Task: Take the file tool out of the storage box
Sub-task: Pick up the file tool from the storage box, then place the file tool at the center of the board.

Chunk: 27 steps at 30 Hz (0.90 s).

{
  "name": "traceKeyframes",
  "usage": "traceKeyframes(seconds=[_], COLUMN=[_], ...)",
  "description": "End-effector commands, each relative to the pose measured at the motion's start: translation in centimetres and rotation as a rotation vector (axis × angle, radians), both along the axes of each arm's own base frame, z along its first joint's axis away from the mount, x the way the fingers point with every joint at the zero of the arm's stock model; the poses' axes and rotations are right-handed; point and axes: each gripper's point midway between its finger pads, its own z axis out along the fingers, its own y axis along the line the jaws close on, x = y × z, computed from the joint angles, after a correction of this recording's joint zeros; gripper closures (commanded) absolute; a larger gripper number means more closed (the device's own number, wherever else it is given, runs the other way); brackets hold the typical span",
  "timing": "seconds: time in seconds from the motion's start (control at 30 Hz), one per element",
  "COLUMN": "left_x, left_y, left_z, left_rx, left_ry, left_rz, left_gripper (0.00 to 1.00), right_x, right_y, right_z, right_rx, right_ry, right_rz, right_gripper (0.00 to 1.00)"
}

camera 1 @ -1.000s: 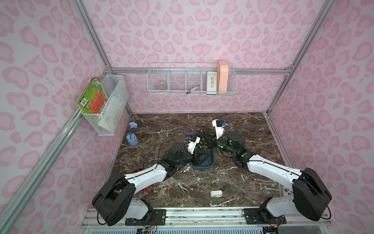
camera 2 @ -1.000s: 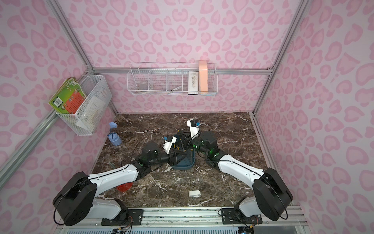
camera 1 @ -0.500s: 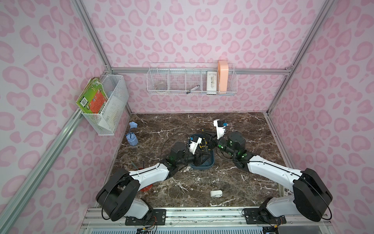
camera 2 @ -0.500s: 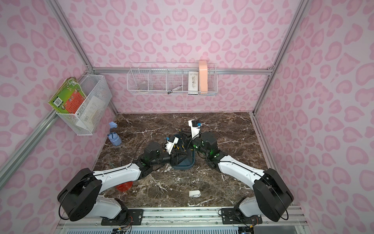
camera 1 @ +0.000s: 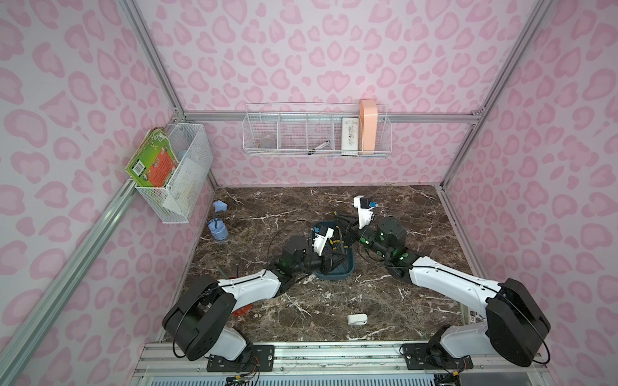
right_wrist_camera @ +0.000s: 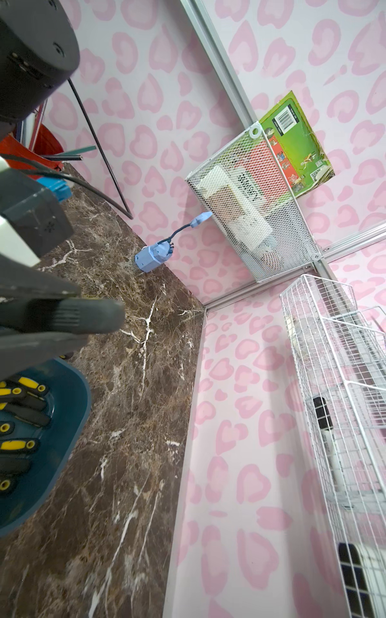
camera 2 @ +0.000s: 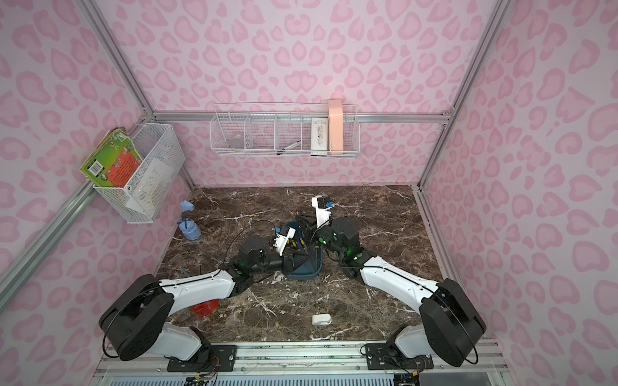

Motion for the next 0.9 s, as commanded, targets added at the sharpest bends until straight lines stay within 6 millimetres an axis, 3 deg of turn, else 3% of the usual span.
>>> traceKeyframes(seconds=[0.0, 0.1, 0.27, 0.43, 0.57, 0.77, 0.87], left_x=[-0.1, -0.1, -0.2, -0.2, -1.0, -2.5, -2.8], left_y=[-0.1, 0.3, 1.2, 2.9, 7.3, 16.6, 19.7], left_z=[1.1, 1.2, 1.7, 1.2, -1.4, -1.4, -2.1], left_rx=[-0.013, 0.008, 0.054, 0.184, 0.466, 0.807, 0.963], left_ry=[-0.046, -0.05, -0.059, -0.013, 0.12, 0.15, 0.178], left_rz=[-0.01, 0.004, 0.037, 0.097, 0.222, 0.492, 0.575], left_gripper=[1.0, 1.0, 1.0, 1.0, 1.0, 1.0, 1.0], right_x=[-0.1, -0.2, -0.7, -1.4, -1.7, -1.7, -1.8], right_y=[-0.2, -0.3, -0.3, -0.9, -1.8, -2.8, -3.5], right_z=[0.1, 0.1, 0.1, 0.9, 2.4, 3.1, 2.5], right_rx=[0.001, 0.005, 0.019, 0.028, 0.011, -0.066, -0.064], right_ry=[-0.009, -0.009, -0.012, -0.036, -0.078, -0.092, -0.067], right_rz=[-0.006, -0.004, 0.011, 0.009, -0.009, -0.021, -0.007], right_gripper=[0.86, 0.81, 0.58, 0.53, 0.52, 0.51, 0.5])
